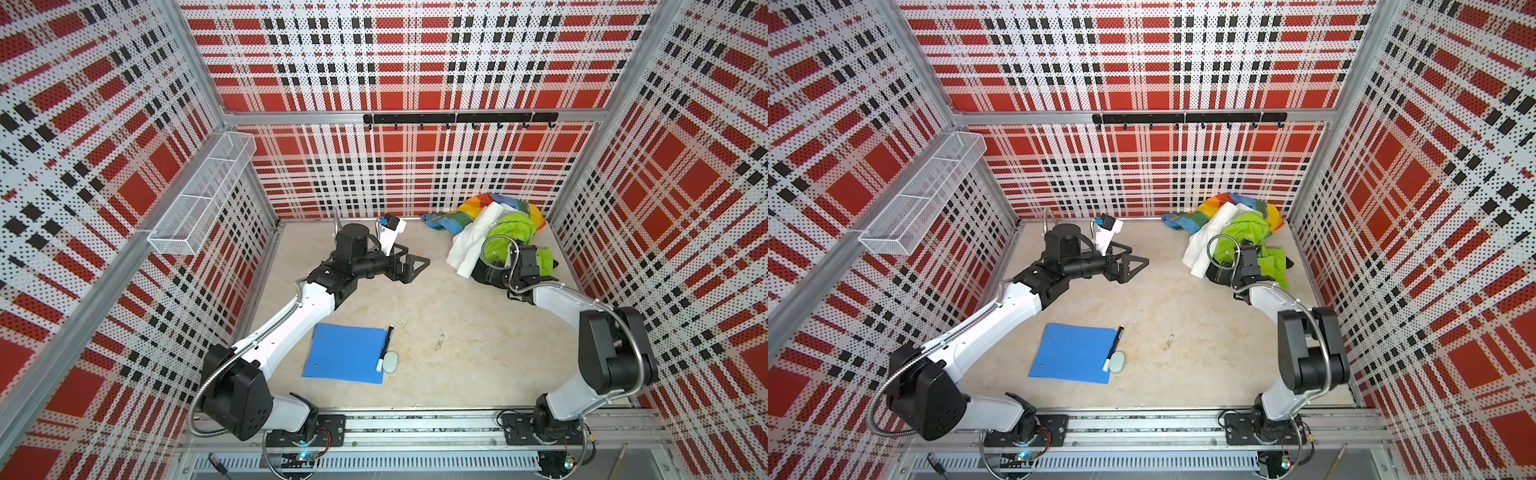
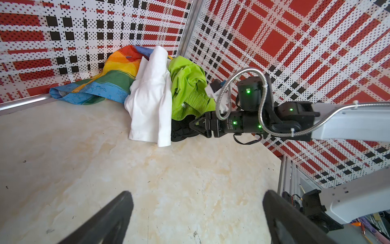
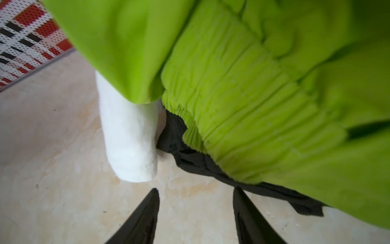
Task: Pick out a specific cloth from the pile
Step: 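Lower the right gripper under the shorts and grasp the black shirt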
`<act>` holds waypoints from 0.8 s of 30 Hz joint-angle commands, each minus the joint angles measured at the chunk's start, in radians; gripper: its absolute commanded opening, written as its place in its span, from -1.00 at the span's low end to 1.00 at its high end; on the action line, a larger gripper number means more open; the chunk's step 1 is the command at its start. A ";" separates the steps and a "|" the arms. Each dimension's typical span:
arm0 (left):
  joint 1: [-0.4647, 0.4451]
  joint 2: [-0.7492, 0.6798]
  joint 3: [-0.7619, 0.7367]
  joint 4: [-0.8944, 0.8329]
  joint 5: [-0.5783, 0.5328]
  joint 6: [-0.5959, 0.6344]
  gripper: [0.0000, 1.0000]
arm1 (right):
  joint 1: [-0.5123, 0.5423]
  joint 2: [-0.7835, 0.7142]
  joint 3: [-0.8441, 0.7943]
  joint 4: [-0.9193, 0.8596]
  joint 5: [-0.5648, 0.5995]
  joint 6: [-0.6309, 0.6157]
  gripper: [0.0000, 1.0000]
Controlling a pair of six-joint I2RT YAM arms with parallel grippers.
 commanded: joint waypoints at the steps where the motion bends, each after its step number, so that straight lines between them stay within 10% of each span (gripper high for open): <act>1: -0.004 -0.004 0.021 -0.001 -0.015 0.005 0.98 | -0.001 0.086 0.060 0.083 0.014 0.027 0.25; 16: -0.009 0.003 0.025 -0.004 -0.014 0.000 0.98 | 0.008 0.306 0.213 -0.038 0.187 0.076 0.66; 24: -0.009 -0.007 0.022 -0.004 -0.032 0.002 0.98 | 0.031 0.339 0.245 -0.099 0.235 0.080 -0.09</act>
